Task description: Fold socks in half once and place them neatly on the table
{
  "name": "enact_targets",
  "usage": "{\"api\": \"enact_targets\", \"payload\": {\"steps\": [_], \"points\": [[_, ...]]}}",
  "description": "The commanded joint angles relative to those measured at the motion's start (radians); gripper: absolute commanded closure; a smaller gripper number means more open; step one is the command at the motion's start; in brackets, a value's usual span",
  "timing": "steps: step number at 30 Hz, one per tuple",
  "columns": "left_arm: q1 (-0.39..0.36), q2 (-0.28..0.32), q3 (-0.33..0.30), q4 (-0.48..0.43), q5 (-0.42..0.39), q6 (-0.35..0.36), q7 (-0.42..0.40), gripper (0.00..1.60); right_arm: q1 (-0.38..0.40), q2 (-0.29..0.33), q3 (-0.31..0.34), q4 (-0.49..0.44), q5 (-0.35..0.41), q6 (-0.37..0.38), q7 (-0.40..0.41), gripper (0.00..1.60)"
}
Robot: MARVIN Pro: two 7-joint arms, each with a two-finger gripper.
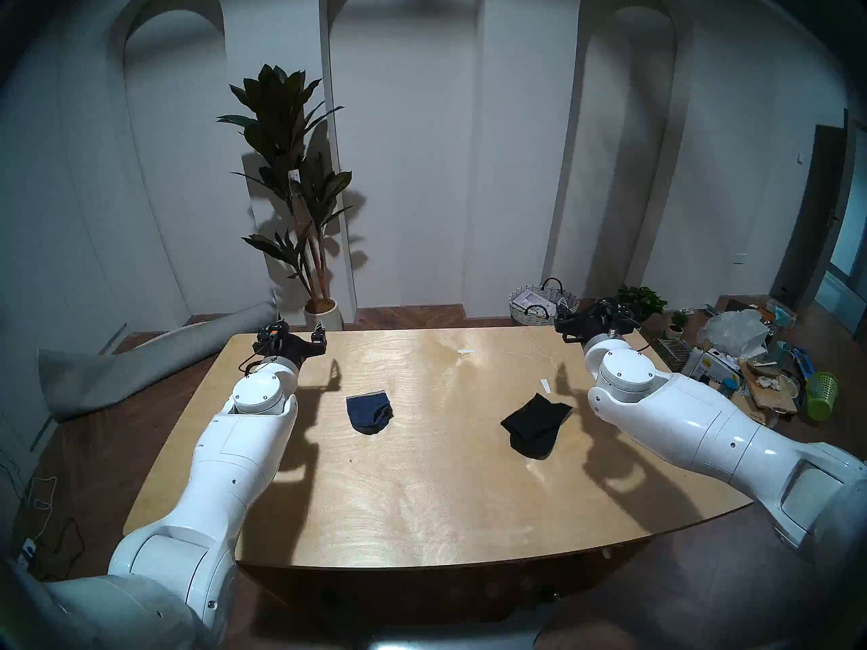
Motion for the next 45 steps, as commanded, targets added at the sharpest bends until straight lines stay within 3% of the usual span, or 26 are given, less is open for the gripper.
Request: {"api": "enact_targets", "payload": {"steps": [1,6,14,28,36,37,38,39,42,45], "points": [[-0.093,-0.015,0.009,0.059,0.015,-0.105,-0.012,0.0,0.067,0.036,0.018,-0.011,-0.029,0.067,-0.022,0.0],[-0.128,-0.034,0.023,0.133,0.034,-0.182,-0.02,0.0,0.076,0.001,0.019,0.044,-0.002,0.104,0.001,0.0],[-0.179,-0.054,0.047,0.232,0.059,-0.276,-0.025,0.0,0.087,-0.079,0.021,0.135,0.04,0.102,0.049,0.0],[-0.256,-0.075,0.059,0.363,0.077,-0.376,-0.036,0.0,0.121,-0.122,0.048,0.18,0.092,0.088,0.11,0.0],[-0.3,-0.078,0.018,0.403,0.006,-0.27,-0.117,0.0,0.133,-0.127,0.044,0.202,0.097,0.089,0.142,0.0],[-0.3,-0.079,0.011,0.401,-0.003,-0.262,-0.117,0.0,0.115,-0.121,0.076,0.196,0.167,0.066,0.218,0.0],[-0.303,-0.077,0.008,0.402,-0.009,-0.25,-0.126,0.0,0.124,-0.111,0.061,0.197,0.137,0.074,0.213,0.0],[-0.305,-0.075,0.008,0.402,-0.008,-0.241,-0.127,0.0,0.119,-0.109,0.072,0.195,0.166,0.073,0.244,0.0],[-0.306,-0.071,0.002,0.399,-0.016,-0.223,-0.138,0.0,0.121,-0.1,0.066,0.184,0.158,0.059,0.264,0.0],[-0.303,-0.068,0.011,0.398,0.0,-0.226,-0.127,0.0,0.111,-0.118,0.067,0.197,0.121,-0.014,0.246,0.0]]}}
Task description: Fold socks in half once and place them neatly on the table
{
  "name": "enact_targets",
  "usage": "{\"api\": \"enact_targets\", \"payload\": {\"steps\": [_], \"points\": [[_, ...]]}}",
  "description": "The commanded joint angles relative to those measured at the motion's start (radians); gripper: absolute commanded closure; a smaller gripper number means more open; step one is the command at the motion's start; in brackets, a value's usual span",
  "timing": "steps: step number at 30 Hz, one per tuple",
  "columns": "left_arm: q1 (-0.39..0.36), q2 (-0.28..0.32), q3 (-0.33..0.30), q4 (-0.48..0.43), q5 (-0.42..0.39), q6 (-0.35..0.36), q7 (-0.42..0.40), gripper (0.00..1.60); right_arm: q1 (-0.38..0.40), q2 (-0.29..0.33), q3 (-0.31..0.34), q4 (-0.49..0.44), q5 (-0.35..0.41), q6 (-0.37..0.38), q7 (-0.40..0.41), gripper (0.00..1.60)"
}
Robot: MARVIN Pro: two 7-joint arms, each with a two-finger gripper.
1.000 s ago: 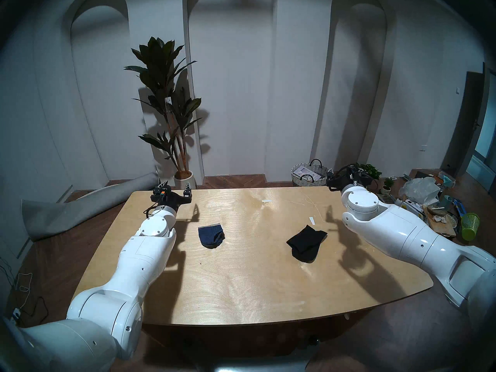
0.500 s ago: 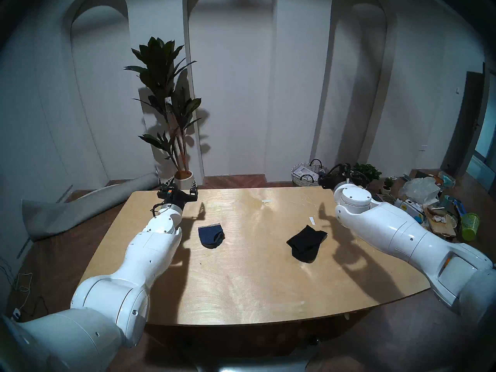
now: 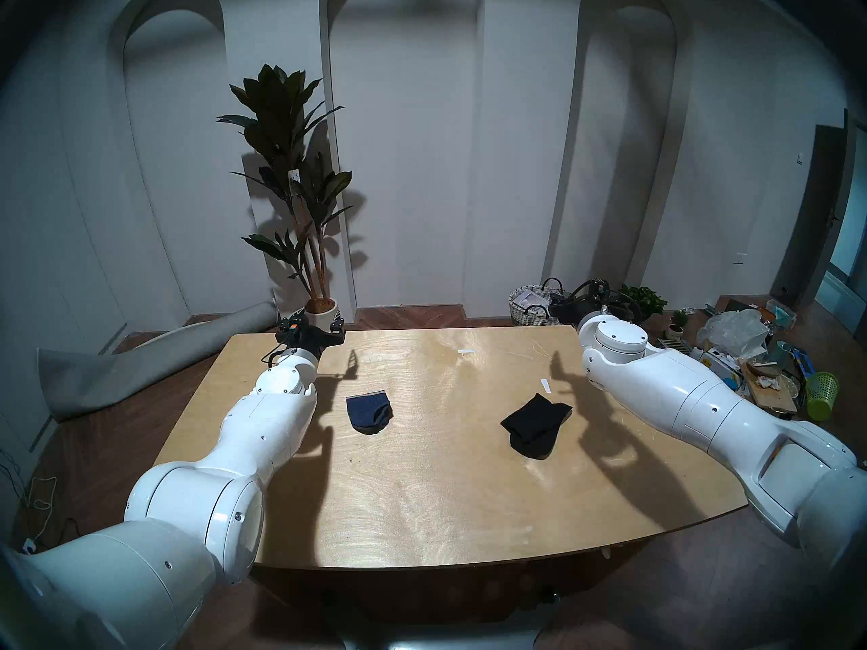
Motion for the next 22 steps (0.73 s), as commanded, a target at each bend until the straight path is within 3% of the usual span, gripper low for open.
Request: {"api": "enact_targets", "payload": {"steps": [1,22], "points": [[-0.05,0.013,0.009,-0.015,0.02,-0.006,0.016,0.0,0.011,-0.003,0.022,-0.005,-0.022,-0.101,0.032,0.0],[-0.057,0.011,0.019,-0.004,0.032,-0.013,0.036,0.0,0.007,-0.01,0.021,0.014,-0.034,-0.156,0.051,0.0]]}}
